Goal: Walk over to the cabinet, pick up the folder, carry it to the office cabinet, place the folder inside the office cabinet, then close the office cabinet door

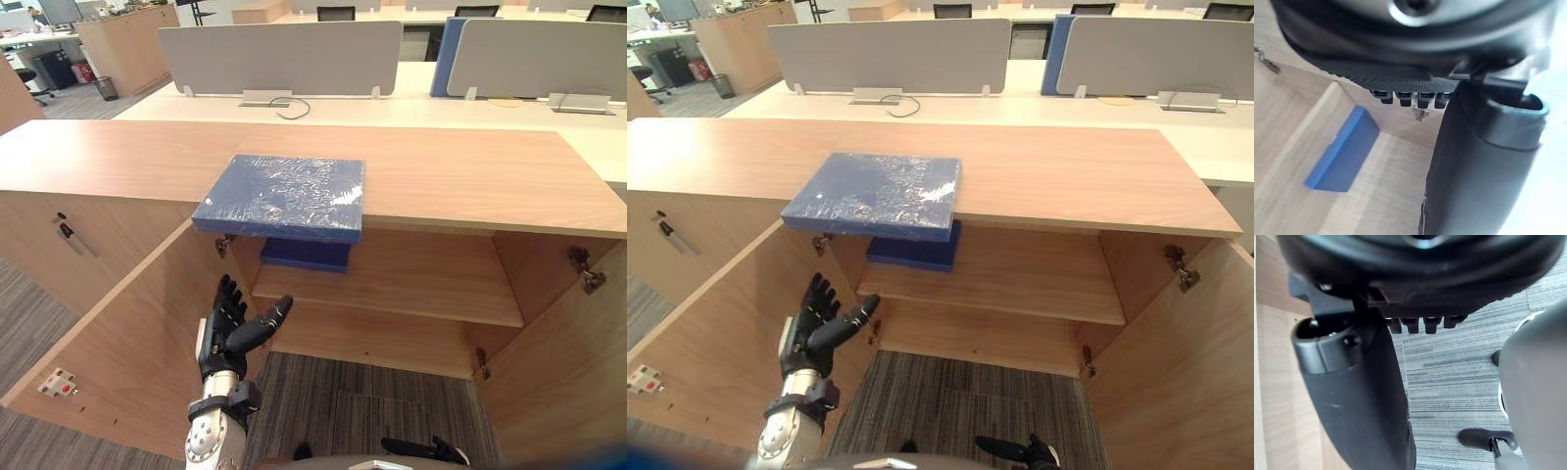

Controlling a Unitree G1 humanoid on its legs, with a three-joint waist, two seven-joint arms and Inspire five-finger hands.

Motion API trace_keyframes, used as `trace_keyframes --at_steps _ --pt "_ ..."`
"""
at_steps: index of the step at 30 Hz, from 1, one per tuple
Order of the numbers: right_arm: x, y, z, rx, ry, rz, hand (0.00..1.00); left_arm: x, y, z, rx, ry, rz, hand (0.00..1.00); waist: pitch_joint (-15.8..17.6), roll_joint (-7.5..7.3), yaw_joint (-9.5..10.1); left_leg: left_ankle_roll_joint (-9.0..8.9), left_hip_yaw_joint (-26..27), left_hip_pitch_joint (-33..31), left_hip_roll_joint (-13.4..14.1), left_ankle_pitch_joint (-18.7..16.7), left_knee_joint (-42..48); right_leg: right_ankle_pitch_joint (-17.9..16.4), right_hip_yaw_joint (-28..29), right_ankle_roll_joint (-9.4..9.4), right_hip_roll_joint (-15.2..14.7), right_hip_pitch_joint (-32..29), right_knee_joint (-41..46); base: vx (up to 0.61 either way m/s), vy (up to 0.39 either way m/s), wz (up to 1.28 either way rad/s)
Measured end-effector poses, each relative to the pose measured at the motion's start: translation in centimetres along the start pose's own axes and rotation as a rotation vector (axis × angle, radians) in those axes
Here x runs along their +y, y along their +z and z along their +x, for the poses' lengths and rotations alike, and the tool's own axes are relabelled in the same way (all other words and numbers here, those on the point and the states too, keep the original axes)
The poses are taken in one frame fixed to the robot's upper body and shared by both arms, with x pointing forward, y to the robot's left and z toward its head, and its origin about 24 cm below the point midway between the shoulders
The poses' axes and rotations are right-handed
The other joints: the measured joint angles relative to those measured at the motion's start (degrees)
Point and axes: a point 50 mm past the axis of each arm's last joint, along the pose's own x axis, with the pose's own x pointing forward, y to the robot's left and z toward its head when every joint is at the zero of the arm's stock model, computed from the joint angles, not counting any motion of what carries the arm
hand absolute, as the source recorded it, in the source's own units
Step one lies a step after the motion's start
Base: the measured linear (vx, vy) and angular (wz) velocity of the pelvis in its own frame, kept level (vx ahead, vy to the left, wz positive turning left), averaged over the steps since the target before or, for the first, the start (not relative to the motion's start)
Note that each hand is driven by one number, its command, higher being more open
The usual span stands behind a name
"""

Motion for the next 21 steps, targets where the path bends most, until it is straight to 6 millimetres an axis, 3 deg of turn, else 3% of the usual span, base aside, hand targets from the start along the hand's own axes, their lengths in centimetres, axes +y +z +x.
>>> trace_keyframes --at_steps 5,13,18,21 --pt "0.8 -0.7 -0.1 0.025 0.023 0.019 1.0 0.3 2.4 -0.5 -0.101 0.037 0.182 1.0 -1.11 -1.93 0.87 0.01 -0.26 -0.23 -0.11 0.02 0.07 0.43 -0.15 0.36 -0.22 -0.13 0.44 0.0 0.016 0.02" --pt "0.9 -0.7 -0.2 0.027 0.03 0.022 1.0 3.1 6.0 -2.0 -0.246 0.336 0.594 1.0 -0.91 -1.57 1.39 0.26 -0.4 -0.39 -0.2 -0.78 -0.18 0.56 -0.91 0.59 -0.4 -0.01 0.28 -0.07 0.033 0.02" --pt "0.8 -0.8 -0.2 0.028 -0.002 0.02 1.0 2.6 9.2 -3.1 -0.479 0.576 0.777 1.0 -1.2 -1.75 1.37 0.1 -0.05 -0.66 -0.06 -0.03 -0.17 0.56 -1.58 0.59 -0.22 -0.08 -0.19 -0.03 0.014 0.08" --pt "1.0 -1.0 -0.3 0.03 -0.014 0.021 1.0 1.2 11.0 -3.3 -0.628 0.596 0.829 1.0 -1.49 -2.21 1.39 0.13 -0.03 -0.9 -0.25 0.27 -0.16 0.64 -1.55 0.63 -0.32 -0.12 -0.36 0.01 0.009 0.02"
